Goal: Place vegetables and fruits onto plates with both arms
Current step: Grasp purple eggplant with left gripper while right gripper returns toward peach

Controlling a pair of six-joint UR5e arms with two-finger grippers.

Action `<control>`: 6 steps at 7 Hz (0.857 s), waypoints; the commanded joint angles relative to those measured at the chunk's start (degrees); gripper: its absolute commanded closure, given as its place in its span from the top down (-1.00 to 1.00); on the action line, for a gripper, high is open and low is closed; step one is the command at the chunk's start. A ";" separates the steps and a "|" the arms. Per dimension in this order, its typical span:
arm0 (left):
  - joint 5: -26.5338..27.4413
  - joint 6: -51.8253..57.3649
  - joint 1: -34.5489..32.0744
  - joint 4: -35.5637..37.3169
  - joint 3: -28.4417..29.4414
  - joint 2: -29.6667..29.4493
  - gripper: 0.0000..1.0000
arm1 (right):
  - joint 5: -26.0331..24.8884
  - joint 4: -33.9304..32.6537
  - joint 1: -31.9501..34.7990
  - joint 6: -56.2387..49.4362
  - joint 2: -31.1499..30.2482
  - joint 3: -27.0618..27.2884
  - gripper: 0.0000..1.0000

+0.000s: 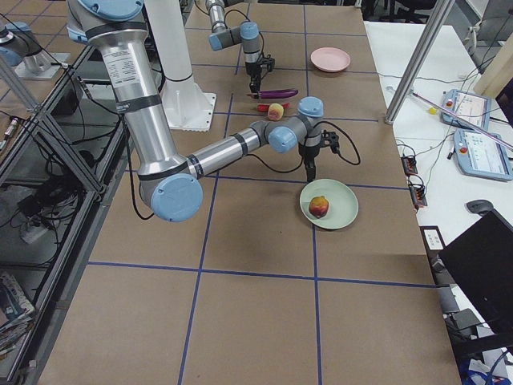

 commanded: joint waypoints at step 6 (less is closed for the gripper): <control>-5.23 21.67 -25.63 -0.55 7.43 8.60 -0.96 | -15.32 -0.69 -25.60 51.83 15.87 0.94 1.00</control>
